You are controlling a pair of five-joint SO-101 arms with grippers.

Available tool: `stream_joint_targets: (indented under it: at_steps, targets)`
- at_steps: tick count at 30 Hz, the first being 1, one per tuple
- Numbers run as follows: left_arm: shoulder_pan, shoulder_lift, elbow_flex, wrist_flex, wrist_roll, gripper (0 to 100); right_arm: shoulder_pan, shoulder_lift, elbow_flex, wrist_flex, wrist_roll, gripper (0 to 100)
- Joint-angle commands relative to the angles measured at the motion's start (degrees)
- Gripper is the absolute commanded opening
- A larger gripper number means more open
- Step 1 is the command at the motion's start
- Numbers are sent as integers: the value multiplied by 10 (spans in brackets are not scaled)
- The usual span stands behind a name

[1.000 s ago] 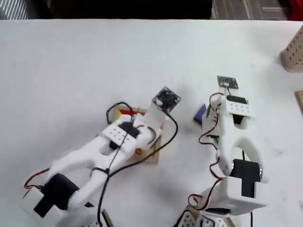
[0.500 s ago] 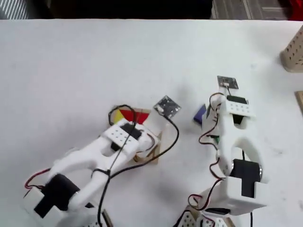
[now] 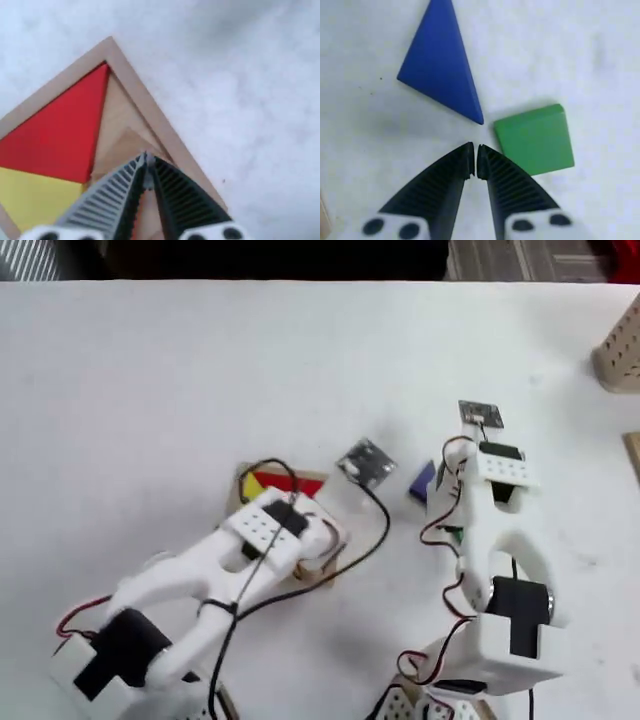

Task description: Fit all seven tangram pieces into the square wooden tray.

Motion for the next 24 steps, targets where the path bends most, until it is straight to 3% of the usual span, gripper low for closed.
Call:
stream_joint_targets:
  at_steps: [1,10,17,24]
  targets:
    - [45,-2,-4,-35,2,23,3,-22,-1,-5,5,21]
    - [44,-2,-3,-46,2,23,3,-22,-2,-6,5,21]
    - [-27,0,-26,-85,2,23,3,-22,-2,-6,5,21]
    - [27,44,-33,-83,-60,23,4,-22,-2,-6,5,21]
